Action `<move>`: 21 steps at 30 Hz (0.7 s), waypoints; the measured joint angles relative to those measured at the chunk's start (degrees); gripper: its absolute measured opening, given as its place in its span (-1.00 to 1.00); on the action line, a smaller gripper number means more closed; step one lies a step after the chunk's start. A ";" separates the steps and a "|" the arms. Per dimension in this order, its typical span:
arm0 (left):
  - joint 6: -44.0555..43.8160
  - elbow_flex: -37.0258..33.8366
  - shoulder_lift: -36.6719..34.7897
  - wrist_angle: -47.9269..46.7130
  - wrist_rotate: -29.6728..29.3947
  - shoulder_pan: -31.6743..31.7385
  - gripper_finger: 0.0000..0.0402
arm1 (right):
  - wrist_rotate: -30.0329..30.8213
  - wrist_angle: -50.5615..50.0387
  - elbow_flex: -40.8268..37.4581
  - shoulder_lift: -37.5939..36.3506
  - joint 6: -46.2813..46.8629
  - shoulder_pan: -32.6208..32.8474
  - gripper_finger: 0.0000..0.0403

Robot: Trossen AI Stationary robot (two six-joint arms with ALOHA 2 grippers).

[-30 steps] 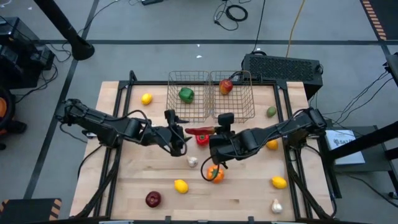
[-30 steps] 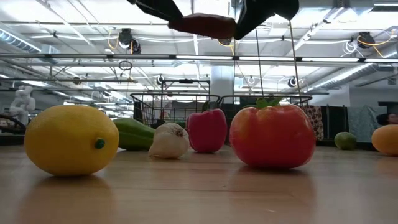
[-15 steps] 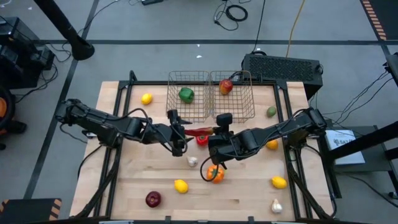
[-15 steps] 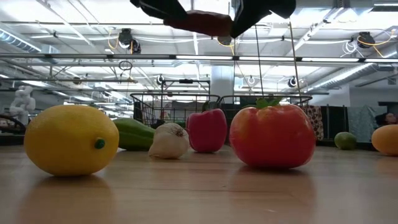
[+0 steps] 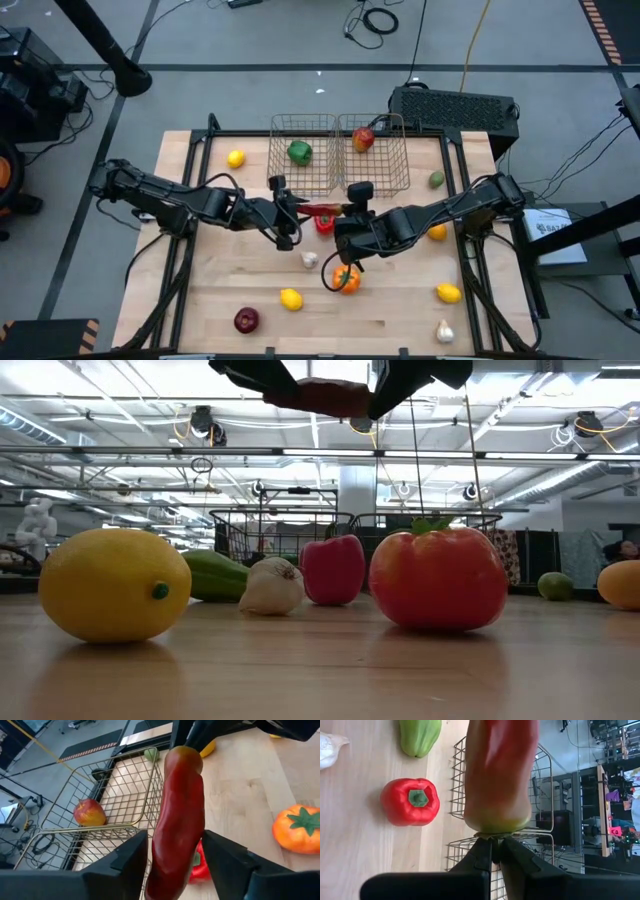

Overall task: Sort produce into baskets
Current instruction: Put the green bell pepper into the left mesh basket

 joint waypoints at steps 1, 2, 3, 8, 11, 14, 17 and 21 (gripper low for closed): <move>0.03 0.00 0.00 -0.12 0.79 0.00 -0.07 | -0.02 0.00 0.00 0.00 0.00 0.00 -0.91; 0.16 0.00 0.00 -0.11 1.90 0.00 -0.09 | -0.02 0.00 0.00 0.00 0.00 0.00 -0.91; 0.39 0.00 0.00 -0.08 3.04 0.00 -0.10 | -0.02 0.00 0.00 0.00 0.00 0.00 -0.91; 1.46 0.00 0.00 0.13 5.34 -0.02 -0.16 | -0.02 0.00 0.00 0.00 0.00 0.02 -0.91; 1.46 0.00 0.00 0.13 5.34 0.00 -0.18 | 0.00 0.00 0.00 0.00 0.00 0.02 -0.91; 1.46 0.00 0.00 0.16 5.30 0.00 -0.21 | 0.00 0.00 0.00 0.00 0.00 0.02 -0.91; 1.53 0.00 0.00 0.13 4.37 0.00 -0.25 | 0.00 0.00 0.00 0.00 0.00 0.02 -0.91; 1.53 -0.02 0.00 0.13 4.25 0.00 -0.30 | 0.14 0.00 0.00 0.00 0.00 0.01 -0.91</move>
